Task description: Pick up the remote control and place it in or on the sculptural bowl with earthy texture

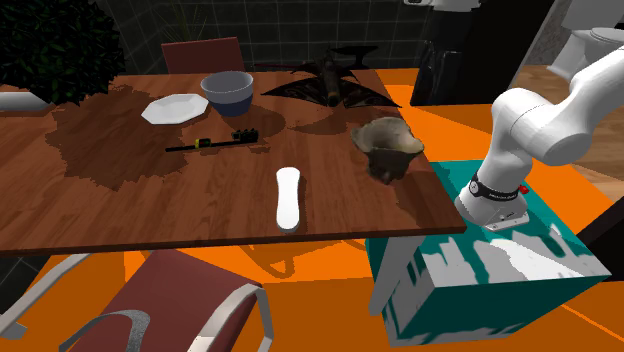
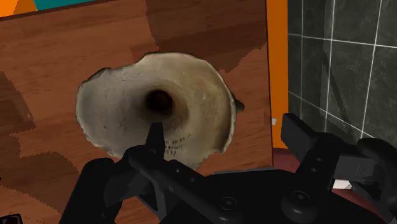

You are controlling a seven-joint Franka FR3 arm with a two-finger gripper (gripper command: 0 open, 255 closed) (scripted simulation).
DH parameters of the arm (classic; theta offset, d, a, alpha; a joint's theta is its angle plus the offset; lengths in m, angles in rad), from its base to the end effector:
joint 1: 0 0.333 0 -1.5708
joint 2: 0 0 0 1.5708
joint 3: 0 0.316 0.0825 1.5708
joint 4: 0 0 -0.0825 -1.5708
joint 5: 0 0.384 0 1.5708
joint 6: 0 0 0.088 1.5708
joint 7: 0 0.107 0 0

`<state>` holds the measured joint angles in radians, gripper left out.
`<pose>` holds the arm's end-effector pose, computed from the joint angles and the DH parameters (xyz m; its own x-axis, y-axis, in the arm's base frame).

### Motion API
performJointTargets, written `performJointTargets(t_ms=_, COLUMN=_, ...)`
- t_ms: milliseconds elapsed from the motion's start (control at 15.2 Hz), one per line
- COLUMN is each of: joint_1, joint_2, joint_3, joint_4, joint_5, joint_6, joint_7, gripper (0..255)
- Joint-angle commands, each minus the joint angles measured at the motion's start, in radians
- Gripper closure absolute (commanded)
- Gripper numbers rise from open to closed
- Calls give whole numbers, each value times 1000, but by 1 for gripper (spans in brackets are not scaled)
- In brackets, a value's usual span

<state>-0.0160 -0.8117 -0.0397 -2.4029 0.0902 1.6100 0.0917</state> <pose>0.3031 -0.0109 0.5801 0.9904 -0.1380 0.0072 -0.1361 -0.9834 -0.1199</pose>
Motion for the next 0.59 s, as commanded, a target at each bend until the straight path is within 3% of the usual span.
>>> performJointTargets(t_ms=0, joint_1=0, joint_2=0, joint_3=0, joint_4=0, joint_5=0, joint_6=0, joint_7=0, gripper=0)
performJointTargets(t_ms=528, joint_1=-62, joint_2=218, joint_3=197, joint_4=19, joint_5=83, joint_6=218, joint_7=409, gripper=0)
